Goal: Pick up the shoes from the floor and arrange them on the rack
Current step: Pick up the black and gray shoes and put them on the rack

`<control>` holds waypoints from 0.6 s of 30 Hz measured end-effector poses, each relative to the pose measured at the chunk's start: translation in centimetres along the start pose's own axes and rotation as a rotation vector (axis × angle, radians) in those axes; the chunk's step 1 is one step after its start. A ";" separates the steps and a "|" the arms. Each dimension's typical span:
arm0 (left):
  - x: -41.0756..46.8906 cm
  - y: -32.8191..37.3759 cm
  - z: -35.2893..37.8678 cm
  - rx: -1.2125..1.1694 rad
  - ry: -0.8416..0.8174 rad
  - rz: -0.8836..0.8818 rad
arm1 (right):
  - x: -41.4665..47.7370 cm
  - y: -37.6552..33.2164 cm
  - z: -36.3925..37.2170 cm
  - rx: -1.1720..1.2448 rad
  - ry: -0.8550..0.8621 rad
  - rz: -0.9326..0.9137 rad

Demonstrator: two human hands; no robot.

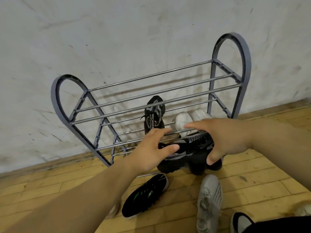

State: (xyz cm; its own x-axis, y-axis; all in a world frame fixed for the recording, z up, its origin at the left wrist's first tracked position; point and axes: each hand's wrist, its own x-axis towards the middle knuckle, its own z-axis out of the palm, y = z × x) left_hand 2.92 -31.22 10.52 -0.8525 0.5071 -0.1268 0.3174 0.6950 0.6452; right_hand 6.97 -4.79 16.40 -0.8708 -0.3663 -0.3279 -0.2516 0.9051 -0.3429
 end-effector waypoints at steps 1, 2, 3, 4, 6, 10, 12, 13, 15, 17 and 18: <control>-0.8 0.0 -0.4 -0.068 -0.071 -0.013 | -0.3 -0.5 0.1 -0.006 0.025 -0.033; -1.6 0.2 -1.0 -0.141 -0.129 -0.027 | -0.6 -1.0 0.2 -0.012 0.049 -0.066; -2.4 0.3 -1.6 -0.221 -0.180 -0.030 | -0.9 -1.5 0.3 -0.020 0.076 -0.103; -3.2 0.3 -2.3 -0.299 -0.229 -0.030 | -1.2 -1.9 0.4 -0.025 0.107 -0.145; -4.4 0.4 -3.5 -0.418 -0.316 -0.017 | -1.9 -2.6 0.4 -0.027 0.167 -0.208; -6.3 0.6 -5.5 -0.481 -0.333 0.026 | -3.3 -3.6 0.1 -0.043 0.238 -0.249; -6.9 0.7 -6.1 -0.485 -0.312 0.052 | -3.7 -4.1 -0.1 -0.056 0.273 -0.227; -7.1 0.8 -6.2 -0.501 -0.268 0.058 | -3.6 -4.1 -0.2 -0.060 0.333 -0.219; -7.5 0.9 -6.2 -0.562 -0.124 0.046 | -3.1 -4.2 -0.1 -0.029 0.492 -0.145; -7.7 1.3 -5.9 -0.649 -0.023 0.048 | -2.8 -4.5 -0.2 0.081 0.635 -0.035; -7.7 1.6 -5.7 -0.695 0.002 0.054 | -2.7 -4.8 -0.2 0.182 0.675 0.018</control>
State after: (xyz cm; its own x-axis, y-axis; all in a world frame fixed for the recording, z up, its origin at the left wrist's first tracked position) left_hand 7.63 -36.97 16.83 -0.8439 0.5306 -0.0796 0.0211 0.1811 0.9832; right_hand 10.46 -8.10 19.11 -0.9612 -0.0835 0.2629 -0.2107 0.8374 -0.5043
